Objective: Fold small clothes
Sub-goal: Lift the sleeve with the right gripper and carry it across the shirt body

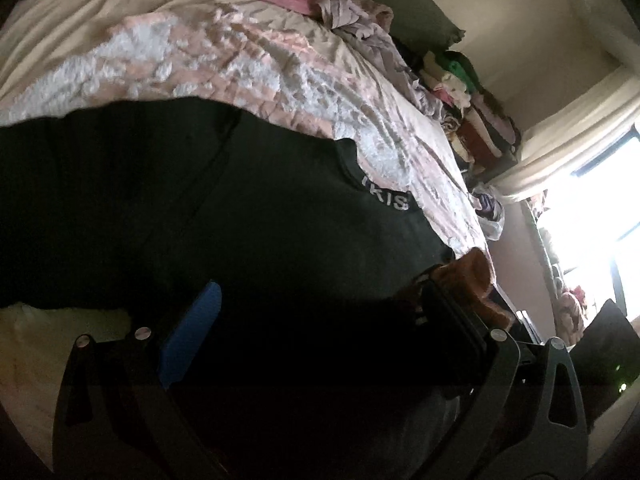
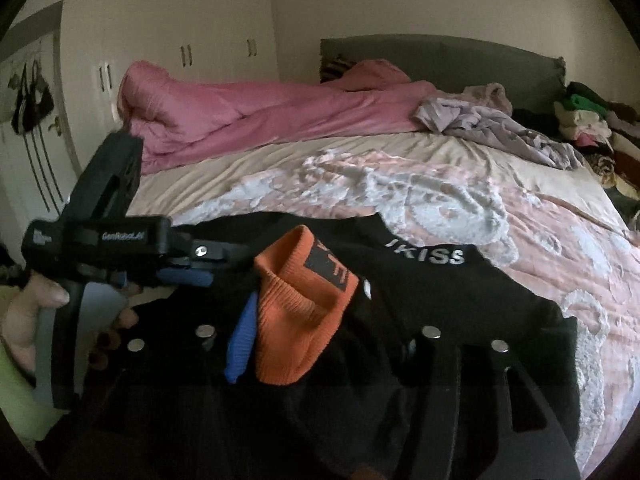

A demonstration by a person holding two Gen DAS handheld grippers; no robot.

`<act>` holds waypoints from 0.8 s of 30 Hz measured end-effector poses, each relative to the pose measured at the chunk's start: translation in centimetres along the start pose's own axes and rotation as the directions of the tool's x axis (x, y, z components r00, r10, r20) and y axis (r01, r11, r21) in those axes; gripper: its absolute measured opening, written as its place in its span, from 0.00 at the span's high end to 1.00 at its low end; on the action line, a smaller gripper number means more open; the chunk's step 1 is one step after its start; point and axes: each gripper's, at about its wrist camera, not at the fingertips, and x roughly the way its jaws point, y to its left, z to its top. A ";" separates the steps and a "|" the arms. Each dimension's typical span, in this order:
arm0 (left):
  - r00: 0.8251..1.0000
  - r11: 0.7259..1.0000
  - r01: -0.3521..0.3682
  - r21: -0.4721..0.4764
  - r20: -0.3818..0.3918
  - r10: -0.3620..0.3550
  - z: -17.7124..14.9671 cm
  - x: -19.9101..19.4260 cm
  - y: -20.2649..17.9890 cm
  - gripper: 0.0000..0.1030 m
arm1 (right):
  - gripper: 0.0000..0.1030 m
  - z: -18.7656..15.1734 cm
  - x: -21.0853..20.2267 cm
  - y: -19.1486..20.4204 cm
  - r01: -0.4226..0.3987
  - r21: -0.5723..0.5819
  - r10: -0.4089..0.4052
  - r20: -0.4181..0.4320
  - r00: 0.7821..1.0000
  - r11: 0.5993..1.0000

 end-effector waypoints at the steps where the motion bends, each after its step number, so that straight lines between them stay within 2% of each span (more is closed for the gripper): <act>1: 1.000 1.000 -0.005 0.001 -0.006 0.005 -0.1 0.2 0.0 0.09 | 0.42 0.0 -0.3 -0.4 0.007 0.005 -0.007 0.007 1.000 1.000; 2: 1.000 1.000 0.007 -0.004 -0.012 -0.007 -0.2 0.3 -0.1 0.09 | 0.40 0.0 -0.6 -0.7 0.003 0.009 -0.003 0.015 1.000 1.000; 3: 1.000 1.000 0.018 -0.007 -0.016 -0.018 -0.3 0.4 -0.2 0.09 | 0.33 0.0 -0.8 -0.9 -0.021 0.013 0.021 0.011 1.000 1.000; 4: 0.999 1.000 0.028 -0.010 -0.021 -0.029 -0.3 0.6 -0.3 0.09 | 0.30 -0.1 -0.8 -0.9 -0.046 0.011 0.046 -0.001 0.999 0.999; 6: 0.999 1.000 0.029 -0.007 -0.025 -0.029 -0.4 0.8 -0.6 0.09 | 0.29 -0.3 -0.9 -0.4 -0.060 -0.003 0.060 0.003 0.998 0.998; 9: 0.998 0.999 0.042 -0.007 -0.038 -0.042 -0.6 1.1 -0.8 0.09 | 0.29 -0.6 -0.6 0.7 -0.123 -0.035 0.122 -0.030 0.992 0.992; 12: 0.998 0.999 0.041 -0.011 -0.045 -0.041 -0.7 1.2 -0.7 0.09 | 0.27 -0.8 -0.9 0.5 -0.100 -0.049 0.098 -0.036 0.995 0.994; 14: 0.998 0.999 0.047 -0.014 -0.047 -0.048 -0.7 1.2 -0.8 0.09 | 0.23 -0.7 -1.3 -0.5 -0.082 -0.014 0.082 -0.027 0.996 0.997; 18: 0.996 0.998 0.065 0.005 -0.056 -0.065 -1.2 1.2 -1.6 0.09 | 0.22 -0.5 -2.8 -3.1 -0.048 0.051 0.047 0.015 0.999 0.998; 24: 0.991 0.993 0.121 -0.009 -0.063 -0.121 -1.6 1.1 -2.1 0.10 | 0.20 -0.4 -4.7 -6.5 0.048 0.122 -0.054 0.049 0.997 0.991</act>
